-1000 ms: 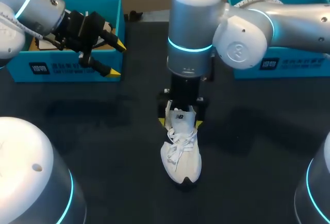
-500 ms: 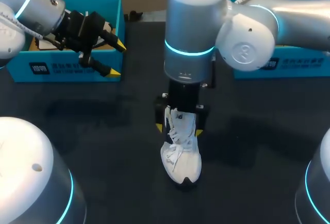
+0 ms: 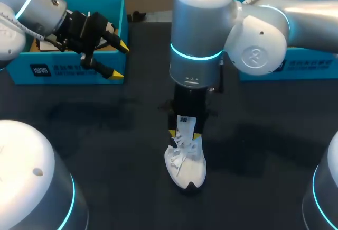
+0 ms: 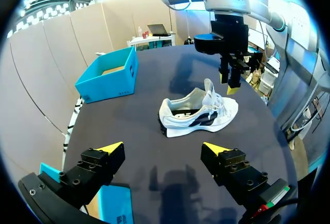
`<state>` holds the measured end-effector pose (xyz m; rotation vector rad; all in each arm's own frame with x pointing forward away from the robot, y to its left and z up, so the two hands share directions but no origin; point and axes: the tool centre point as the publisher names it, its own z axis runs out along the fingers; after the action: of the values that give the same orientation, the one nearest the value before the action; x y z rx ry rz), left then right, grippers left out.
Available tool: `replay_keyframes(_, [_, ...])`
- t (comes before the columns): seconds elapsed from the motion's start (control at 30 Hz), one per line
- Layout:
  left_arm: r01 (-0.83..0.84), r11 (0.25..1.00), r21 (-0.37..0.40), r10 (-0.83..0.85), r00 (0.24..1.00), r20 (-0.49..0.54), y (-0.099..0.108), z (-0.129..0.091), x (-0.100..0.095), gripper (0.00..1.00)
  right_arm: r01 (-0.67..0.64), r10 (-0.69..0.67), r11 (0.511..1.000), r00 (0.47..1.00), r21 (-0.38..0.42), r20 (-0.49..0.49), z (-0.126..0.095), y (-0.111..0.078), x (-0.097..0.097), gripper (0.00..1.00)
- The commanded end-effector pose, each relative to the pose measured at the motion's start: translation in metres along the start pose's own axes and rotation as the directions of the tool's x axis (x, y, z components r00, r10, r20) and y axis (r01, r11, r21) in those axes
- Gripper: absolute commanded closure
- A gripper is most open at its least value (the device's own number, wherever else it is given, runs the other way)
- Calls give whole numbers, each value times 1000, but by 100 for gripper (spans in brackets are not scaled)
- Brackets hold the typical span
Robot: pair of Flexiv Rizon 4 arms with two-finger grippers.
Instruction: Take the shoe out of the shoebox, open the shoe tongue, remove and reinsert the insole, then place the shoe into the shoebox
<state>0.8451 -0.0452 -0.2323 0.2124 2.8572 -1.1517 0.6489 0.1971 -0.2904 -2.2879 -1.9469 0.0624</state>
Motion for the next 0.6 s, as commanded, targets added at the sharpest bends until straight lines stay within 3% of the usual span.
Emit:
replay_keyframes(0.03, [0,1000,-2,0,1000,1,0,0,1,0,12,-12,1000,1000,5,-9,3,6,-1,60])
replay_keyframes(0.33, [0,1000,-2,0,1000,1,0,0,1,0,36,-36,999,999,3,-9,8,16,-3,59])
replay_keyframes(0.6, [0,1000,-2,0,1000,1,0,0,1,0,67,-67,998,998,-15,-16,13,35,-1,67])
